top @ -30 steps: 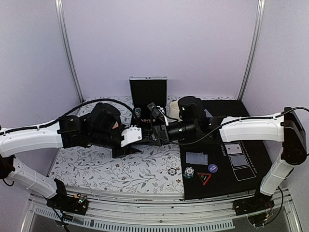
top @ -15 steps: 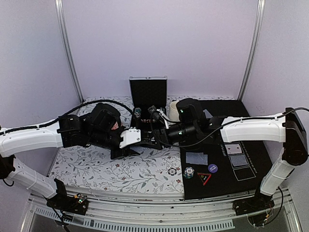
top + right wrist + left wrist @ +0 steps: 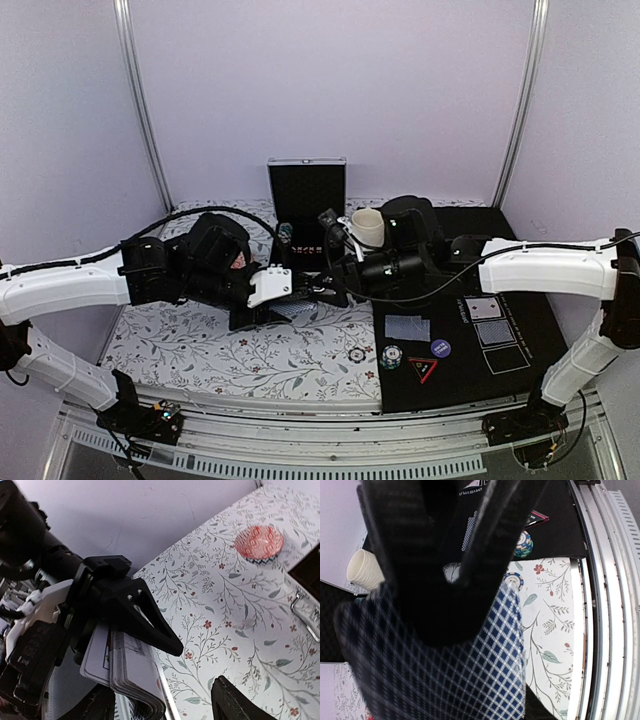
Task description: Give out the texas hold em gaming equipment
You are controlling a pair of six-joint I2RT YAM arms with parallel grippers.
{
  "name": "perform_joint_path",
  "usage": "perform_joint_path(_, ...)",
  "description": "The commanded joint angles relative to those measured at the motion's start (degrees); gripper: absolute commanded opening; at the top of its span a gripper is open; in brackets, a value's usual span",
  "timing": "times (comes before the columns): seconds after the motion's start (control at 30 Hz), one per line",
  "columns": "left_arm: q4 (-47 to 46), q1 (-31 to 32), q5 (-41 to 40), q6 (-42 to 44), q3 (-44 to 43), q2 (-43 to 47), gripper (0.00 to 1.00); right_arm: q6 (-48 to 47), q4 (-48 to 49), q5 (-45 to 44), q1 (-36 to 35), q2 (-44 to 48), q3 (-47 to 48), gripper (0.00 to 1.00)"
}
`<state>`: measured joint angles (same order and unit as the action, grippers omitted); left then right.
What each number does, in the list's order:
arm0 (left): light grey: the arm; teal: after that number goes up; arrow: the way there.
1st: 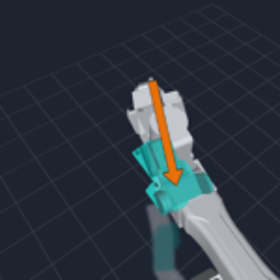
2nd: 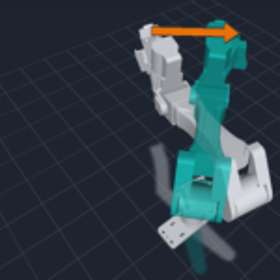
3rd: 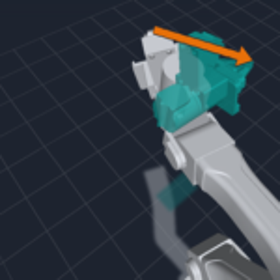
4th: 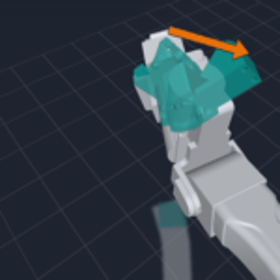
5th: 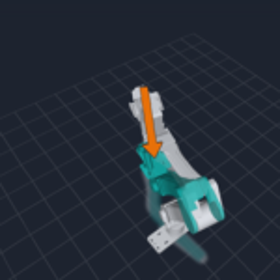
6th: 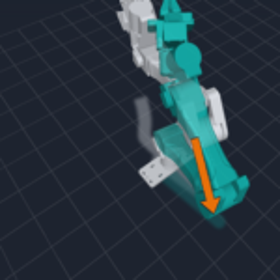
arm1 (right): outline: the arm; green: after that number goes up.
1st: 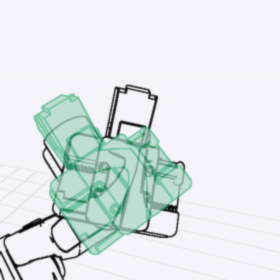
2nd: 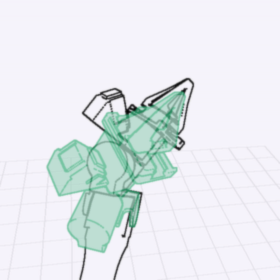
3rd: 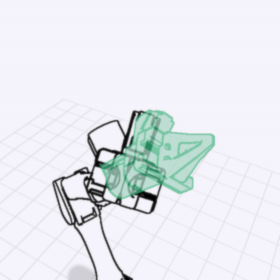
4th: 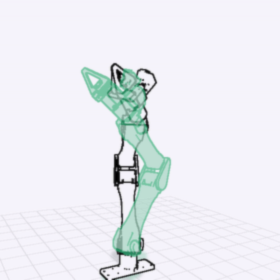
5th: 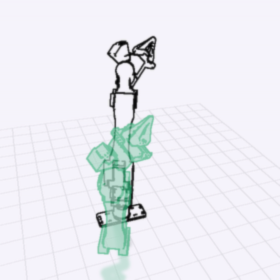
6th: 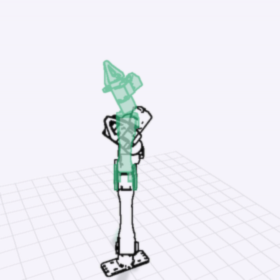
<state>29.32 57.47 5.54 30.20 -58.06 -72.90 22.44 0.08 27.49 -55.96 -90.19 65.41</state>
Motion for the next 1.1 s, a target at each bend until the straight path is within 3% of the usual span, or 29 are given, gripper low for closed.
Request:
perform_joint_path(0.0, 0.73, -0.17, 3.44, -0.04, -2.34, 0.66, 0.41, -9.10, 7.57, 2.36, -1.28, 2.92, -2.25, 0.71)
perform_joint_path(0.27, 1.18, -0.18, 2.47, -0.07, -2.76, 0.57, 0.41, -6.04, 10.44, 3.03, -1.34, -5.03, 2.65, 0.72)
perform_joint_path(0.53, 1.13, -0.22, 3.39, 0.13, -2.46, 0.95, 0.42, -2.77, 13.81, -1.81, -1.30, -2.89, -2.25, 0.40)
perform_joint_path(0.8, 1.09, -0.21, 4.26, 0.28, -1.88, 1.58, 0.42, -1.84, 12.03, -8.02, -0.86, 2.04, -6.75, 0.33)
perform_joint_path(0.93, 1.09, -0.18, 4.39, 0.22, -1.94, 1.17, 0.42, -2.43, 11.47, -6.63, -0.90, 2.16, -6.61, 0.22)
perform_joint_path(0.97, 1.09, -0.21, 4.27, 0.14, -2.01, 1.04, 0.42, -2.54, 11.71, -5.00, -0.90, 1.90, -6.50, 0.22)
perform_joint_path(1.07, 0.48, -0.17, 3.74, -0.04, -2.27, 0.69, 0.41, -2.56, 12.27, 0.67, -0.83, 0.20, -5.19, 0.34)
